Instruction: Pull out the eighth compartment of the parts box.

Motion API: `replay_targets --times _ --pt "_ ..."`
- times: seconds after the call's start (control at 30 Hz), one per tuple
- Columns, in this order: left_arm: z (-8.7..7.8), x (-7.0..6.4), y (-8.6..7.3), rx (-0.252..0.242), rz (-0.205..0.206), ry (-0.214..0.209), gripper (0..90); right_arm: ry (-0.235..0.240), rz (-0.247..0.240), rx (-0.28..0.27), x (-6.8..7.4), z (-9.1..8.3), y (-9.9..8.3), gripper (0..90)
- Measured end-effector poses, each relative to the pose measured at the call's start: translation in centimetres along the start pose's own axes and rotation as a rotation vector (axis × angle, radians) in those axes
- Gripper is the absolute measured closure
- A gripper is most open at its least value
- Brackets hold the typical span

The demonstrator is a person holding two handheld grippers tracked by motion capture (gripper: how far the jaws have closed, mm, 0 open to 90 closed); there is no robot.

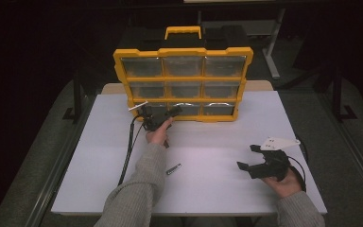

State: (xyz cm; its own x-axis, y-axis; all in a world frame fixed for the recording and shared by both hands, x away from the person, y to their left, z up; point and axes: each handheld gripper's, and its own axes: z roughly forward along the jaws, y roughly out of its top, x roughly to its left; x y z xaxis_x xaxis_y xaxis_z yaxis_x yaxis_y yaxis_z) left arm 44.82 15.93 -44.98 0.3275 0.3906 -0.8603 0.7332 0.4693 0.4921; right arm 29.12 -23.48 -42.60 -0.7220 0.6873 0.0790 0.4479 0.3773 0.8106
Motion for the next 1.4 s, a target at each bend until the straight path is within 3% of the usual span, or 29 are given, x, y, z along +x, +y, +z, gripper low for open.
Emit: replay_targets --times 0.37,0.73,0.97,1.23,1.4 --pt "1.1 -0.5 -0.2 -0.05 -0.009 0.009 67.9 0.001 0.0 -0.006 0.0 -0.1 0.0 14.3" --pt "2.1 -1.0 -0.6 -0.068 -0.009 0.025 74.7 0.004 0.0 -0.019 0.0 -0.3 0.0 14.5" --pt "2.1 -0.9 -1.0 -0.097 -0.035 0.011 75.3 0.011 -0.005 -0.018 0.0 -0.2 0.0 14.8" --pt "1.9 -1.0 -1.7 -0.164 -0.065 0.016 76.6 0.014 -0.01 -0.021 0.0 -0.2 0.0 14.9" --pt "1.8 -1.3 -1.8 -0.166 -0.064 0.029 77.2 0.017 -0.017 -0.022 0.1 -0.2 0.0 14.9"
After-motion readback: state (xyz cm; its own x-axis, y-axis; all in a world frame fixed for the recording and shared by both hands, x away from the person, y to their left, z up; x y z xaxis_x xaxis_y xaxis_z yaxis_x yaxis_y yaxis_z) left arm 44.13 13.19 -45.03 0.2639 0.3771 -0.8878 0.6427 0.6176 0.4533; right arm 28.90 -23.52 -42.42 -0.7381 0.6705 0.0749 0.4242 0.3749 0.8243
